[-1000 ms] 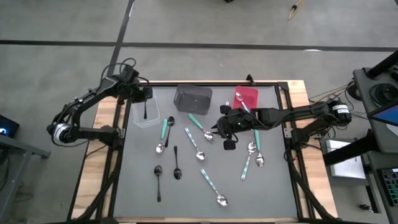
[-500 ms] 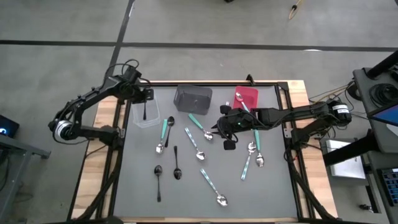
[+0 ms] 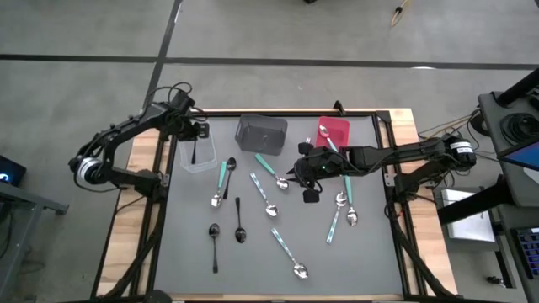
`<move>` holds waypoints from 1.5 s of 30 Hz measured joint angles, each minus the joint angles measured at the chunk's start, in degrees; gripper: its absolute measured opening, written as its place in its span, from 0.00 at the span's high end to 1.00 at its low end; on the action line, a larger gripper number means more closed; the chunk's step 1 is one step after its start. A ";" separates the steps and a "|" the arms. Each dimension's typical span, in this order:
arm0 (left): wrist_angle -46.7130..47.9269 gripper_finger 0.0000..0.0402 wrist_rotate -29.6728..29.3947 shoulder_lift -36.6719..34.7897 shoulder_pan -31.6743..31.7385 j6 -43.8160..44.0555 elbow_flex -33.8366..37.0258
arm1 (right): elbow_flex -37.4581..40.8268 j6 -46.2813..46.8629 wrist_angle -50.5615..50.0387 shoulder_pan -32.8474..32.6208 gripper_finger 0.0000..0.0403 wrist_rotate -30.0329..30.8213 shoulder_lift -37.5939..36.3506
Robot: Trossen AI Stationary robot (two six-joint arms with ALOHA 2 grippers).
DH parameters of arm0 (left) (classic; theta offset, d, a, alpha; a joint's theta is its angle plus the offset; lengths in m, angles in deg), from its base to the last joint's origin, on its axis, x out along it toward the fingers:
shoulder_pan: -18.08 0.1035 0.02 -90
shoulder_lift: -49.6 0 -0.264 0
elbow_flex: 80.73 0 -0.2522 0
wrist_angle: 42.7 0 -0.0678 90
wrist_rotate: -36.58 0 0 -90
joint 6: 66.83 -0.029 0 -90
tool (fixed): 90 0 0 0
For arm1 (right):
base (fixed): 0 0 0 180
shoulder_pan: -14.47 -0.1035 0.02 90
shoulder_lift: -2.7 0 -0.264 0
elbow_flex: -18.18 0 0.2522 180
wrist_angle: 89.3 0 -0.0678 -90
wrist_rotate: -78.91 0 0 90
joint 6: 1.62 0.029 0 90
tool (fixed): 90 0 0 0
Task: Sort silverware by color (type)
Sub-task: Put the middle left black spoon into the transparent bin
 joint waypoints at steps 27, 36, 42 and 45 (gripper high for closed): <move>0.28 1.00 0.00 6.16 -0.11 -5.68 0.00 | 0.00 -0.07 0.04 0.13 0.79 0.01 0.00; 0.74 1.00 0.00 6.32 -0.20 -6.63 0.00 | 0.00 0.00 0.07 0.17 0.79 0.00 0.00; 0.72 1.00 -0.02 6.38 -0.22 -6.48 0.00 | 0.00 0.00 0.09 0.17 0.79 0.00 0.00; 0.68 1.00 -0.02 6.38 -0.22 -6.33 0.00 | 0.00 0.00 0.09 0.17 0.79 0.00 0.00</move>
